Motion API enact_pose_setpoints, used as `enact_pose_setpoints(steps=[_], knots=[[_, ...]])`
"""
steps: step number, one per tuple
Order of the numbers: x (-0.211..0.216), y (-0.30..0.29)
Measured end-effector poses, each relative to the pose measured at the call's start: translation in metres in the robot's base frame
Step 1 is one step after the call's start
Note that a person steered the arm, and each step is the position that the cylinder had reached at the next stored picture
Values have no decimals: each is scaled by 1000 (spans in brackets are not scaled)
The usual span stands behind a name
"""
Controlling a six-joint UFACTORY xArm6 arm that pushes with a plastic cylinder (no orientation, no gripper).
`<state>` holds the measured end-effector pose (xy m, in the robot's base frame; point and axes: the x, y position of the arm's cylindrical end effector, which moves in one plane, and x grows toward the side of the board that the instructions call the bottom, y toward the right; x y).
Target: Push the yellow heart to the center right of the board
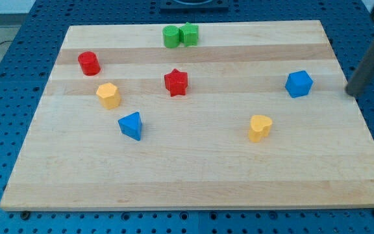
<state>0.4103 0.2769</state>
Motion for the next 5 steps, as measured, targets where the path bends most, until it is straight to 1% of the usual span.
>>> enact_pose_setpoints(steps=[1,2,3,4,5], knots=[[-20,-60],[-46,-137],[-60,-215],[-68,-187],[-78,-100]])
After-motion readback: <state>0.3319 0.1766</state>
